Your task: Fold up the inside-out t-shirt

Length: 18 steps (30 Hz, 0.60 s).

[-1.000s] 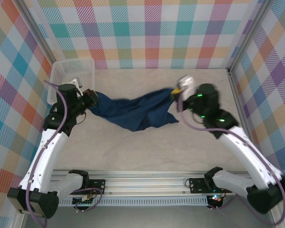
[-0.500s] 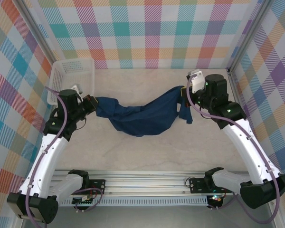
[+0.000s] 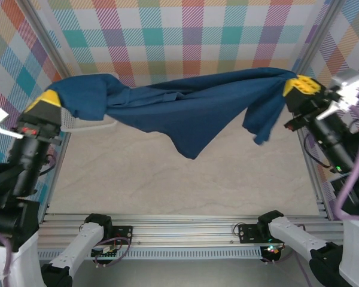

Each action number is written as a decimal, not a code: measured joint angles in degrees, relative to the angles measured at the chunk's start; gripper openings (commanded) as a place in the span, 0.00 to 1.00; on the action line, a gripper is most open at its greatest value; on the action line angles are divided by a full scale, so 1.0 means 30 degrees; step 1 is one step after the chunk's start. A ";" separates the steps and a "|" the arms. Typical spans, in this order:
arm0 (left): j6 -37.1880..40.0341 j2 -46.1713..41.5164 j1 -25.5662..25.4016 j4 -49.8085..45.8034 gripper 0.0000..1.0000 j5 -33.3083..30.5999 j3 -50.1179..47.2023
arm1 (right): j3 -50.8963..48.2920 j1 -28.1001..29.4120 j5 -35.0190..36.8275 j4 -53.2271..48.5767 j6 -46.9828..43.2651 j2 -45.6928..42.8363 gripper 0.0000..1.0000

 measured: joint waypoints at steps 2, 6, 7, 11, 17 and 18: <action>0.0277 0.0029 0.0000 -0.0204 0.00 -0.0226 0.0495 | 0.0503 0.0000 0.0386 -0.0058 -0.0357 -0.0080 0.00; 0.0627 0.0838 0.0000 -0.1253 0.00 -0.0707 0.0670 | 0.0699 0.0007 0.1494 -0.0131 -0.1260 0.0386 0.00; 0.0750 0.1290 0.0000 -0.1443 0.00 -0.0933 0.0619 | 0.0619 0.0007 0.1858 -0.0015 -0.1537 0.0707 0.00; 0.1268 0.3810 0.0000 -0.1326 0.00 -0.2149 -0.0379 | -0.0087 -0.0007 0.3606 0.1494 -0.2827 0.3060 0.00; 0.1588 1.1453 0.0007 0.1180 0.27 -0.3351 -0.1749 | 0.0029 -0.1275 0.5297 0.5435 -0.3810 1.1548 0.28; 0.1596 1.3289 0.0007 0.1654 0.31 -0.3461 -0.1741 | 0.0466 -0.1581 0.5515 0.5916 -0.3810 1.3653 0.40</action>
